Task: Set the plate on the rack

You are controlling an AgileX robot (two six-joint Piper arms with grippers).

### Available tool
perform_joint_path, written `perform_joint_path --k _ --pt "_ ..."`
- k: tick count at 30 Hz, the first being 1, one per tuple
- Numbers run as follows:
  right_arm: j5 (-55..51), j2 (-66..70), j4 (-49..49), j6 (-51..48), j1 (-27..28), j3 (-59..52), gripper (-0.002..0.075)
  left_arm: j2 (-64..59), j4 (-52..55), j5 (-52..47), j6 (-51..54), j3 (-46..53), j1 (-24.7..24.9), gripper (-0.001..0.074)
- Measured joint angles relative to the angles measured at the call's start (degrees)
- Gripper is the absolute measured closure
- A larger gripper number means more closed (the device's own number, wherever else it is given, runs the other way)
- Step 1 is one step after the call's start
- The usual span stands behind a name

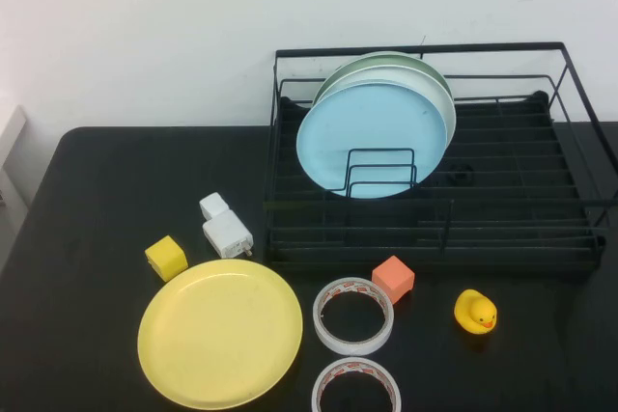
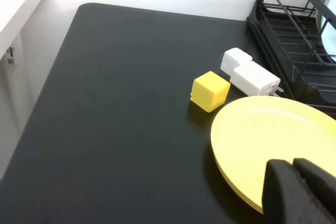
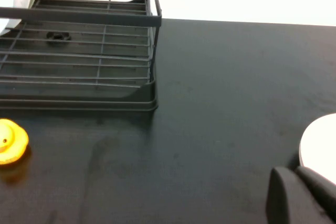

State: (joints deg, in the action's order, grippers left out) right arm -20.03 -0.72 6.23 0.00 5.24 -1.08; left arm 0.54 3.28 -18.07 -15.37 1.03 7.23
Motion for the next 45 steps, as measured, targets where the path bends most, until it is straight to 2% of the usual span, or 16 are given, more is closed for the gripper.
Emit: perform_joint_path --k 11,21,34,40,43,45 --pt "0.0 0.0 0.0 -0.3 0.0 0.0 0.0715 0.0 0.0 0.0 0.0 0.0 0.0 0.0738" --pt "0.0 0.0 3.8 -0.5 0.0 0.0 0.0715 0.0 0.0 0.0 0.0 0.0 0.0 0.0738" --pt "0.0 0.0 1.8 -0.5 0.0 0.0 0.0715 0.0 0.0 0.0 0.0 0.0 0.0 0.0738" --pt "0.0 0.0 -7.7 -0.5 0.0 0.0 0.0715 0.0 -2.3 0.8 0.0 0.0 0.0 0.0738" --pt "0.0 0.0 -17.5 0.0 0.0 0.0 0.0715 0.0 -9.6 4.6 -2.0 0.1 0.0 0.0738" --pt "0.0 0.0 -27.2 1.7 0.0 -0.1 0.0715 0.0 -18.5 10.2 -5.5 0.1 0.0 0.0738"
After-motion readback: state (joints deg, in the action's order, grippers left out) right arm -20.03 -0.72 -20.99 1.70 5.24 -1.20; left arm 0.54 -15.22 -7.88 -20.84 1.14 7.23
